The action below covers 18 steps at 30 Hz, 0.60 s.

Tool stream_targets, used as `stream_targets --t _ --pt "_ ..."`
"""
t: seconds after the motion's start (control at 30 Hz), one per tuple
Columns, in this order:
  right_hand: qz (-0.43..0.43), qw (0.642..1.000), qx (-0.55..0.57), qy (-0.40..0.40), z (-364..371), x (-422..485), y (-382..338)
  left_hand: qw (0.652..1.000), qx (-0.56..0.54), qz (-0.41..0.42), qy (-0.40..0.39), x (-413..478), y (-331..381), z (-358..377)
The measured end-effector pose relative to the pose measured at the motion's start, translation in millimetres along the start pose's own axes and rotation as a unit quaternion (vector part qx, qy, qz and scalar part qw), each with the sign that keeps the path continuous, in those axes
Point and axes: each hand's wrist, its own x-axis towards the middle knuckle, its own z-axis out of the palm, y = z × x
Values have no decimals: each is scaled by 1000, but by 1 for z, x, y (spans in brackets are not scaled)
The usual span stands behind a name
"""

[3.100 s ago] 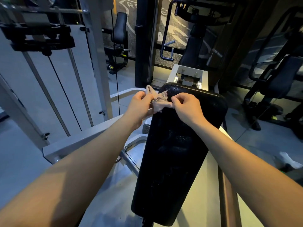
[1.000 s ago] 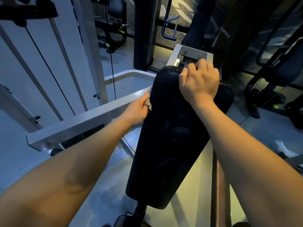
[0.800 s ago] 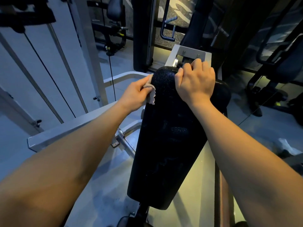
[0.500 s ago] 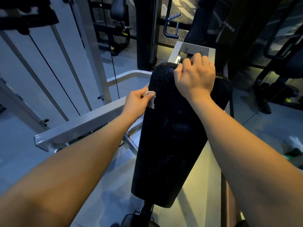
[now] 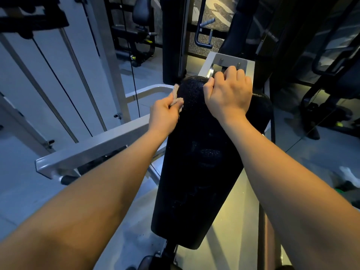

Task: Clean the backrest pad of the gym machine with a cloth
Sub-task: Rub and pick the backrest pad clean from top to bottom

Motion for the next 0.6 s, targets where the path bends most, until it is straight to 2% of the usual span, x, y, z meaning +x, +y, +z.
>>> stream_targets --t 0.1,0.27,0.37,0.47,0.6 --pt "-2 1000 -3 -3 1 0 -1 998 20 -49 -34 -20 -19 -7" --pt "-2 1000 -3 -2 0 0 0 989 -53 -28 -135 17 -20 -25" --pt "1 1000 -4 6 2 0 -1 983 -108 -16 -145 32 -18 -24" --pt "0 1000 -9 13 3 1 0 969 -160 -43 -184 29 -22 -22" --pt "-2 999 -14 29 5 0 -1 961 -157 -84 -211 19 -42 -19"
